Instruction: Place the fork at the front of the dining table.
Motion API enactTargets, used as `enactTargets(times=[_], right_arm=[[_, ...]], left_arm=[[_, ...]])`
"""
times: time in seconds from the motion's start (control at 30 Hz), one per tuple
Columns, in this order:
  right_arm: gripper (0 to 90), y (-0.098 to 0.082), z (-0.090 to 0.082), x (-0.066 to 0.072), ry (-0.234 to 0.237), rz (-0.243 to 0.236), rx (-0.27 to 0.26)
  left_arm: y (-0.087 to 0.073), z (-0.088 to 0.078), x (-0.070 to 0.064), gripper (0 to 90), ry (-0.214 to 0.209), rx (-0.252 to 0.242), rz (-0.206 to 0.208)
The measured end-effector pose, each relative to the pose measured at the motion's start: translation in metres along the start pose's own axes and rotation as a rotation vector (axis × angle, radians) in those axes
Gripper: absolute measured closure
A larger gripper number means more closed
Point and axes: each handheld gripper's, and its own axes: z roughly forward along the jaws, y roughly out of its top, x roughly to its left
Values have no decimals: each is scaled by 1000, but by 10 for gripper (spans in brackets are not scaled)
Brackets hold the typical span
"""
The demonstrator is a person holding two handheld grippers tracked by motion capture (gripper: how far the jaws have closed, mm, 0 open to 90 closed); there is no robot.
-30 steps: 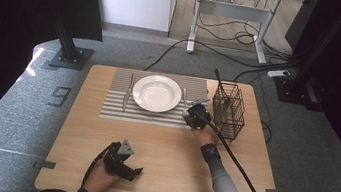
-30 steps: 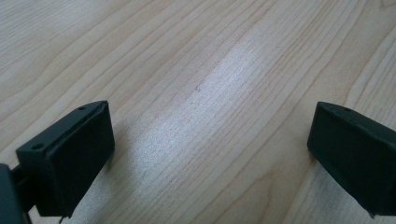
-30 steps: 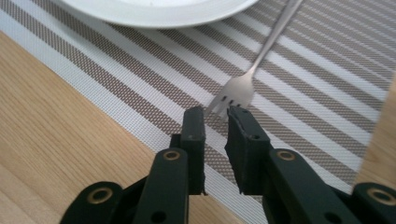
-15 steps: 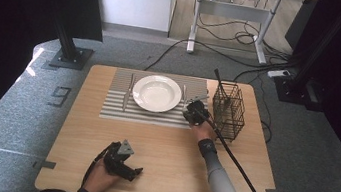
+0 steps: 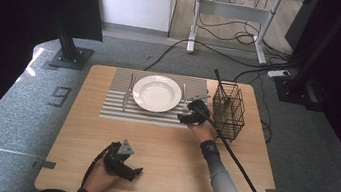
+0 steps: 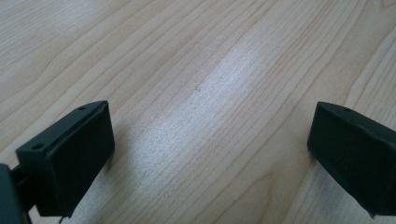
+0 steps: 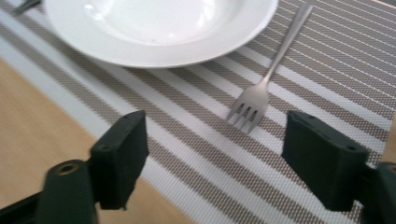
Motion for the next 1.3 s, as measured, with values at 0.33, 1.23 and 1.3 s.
enactTargets(times=[0.33, 1.23, 1.3], right_arm=[[73, -6, -41, 21, 11, -67, -51], [0, -103, -98, 24, 36, -62, -63], [0, -114, -94, 21, 24, -62, -38]], left_arm=[[0, 0, 0, 3, 0, 0, -1], [0, 0, 0, 0, 2, 0, 0], [0, 0, 0, 0, 2, 0, -1]])
